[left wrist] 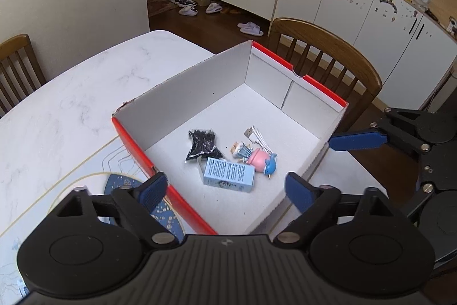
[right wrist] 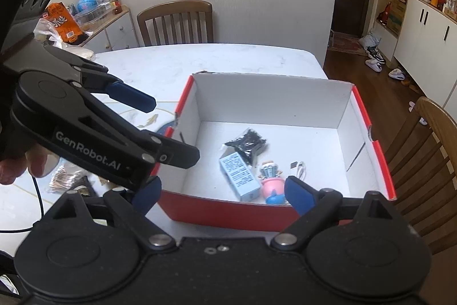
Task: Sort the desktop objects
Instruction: 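Withdraw both tools from the shoebox toward the snack packets on the table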
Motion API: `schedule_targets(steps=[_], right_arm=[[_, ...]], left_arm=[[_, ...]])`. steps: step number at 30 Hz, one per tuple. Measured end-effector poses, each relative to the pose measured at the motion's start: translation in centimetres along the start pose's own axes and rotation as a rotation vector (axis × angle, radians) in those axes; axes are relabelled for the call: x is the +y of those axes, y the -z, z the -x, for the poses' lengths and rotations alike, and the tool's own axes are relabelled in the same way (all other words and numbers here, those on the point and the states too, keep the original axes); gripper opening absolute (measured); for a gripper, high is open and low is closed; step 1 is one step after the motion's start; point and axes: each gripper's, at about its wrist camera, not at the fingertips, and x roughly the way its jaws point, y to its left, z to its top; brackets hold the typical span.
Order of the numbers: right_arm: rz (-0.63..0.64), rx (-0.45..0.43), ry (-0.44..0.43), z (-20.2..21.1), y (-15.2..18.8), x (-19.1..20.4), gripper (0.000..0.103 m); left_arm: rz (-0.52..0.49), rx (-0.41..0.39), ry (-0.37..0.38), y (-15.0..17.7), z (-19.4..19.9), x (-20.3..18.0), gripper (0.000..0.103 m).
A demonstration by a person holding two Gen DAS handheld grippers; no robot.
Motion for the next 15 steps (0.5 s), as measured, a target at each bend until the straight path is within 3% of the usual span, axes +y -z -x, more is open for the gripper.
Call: schedule_targets(steps=[1,15], right_arm=[[-0.001,0.001,0.000,0.0,0.0,0.3,0.094],[-0.019,0.005,-0.014,-0.1,0.5,4.3,0.094]], left_arm=[[0.002,-0.004,0.004,0.2,0.3,0.1,0.101],[0.019,-0.046,0.012,3.0,3.5,1.8,0.102]])
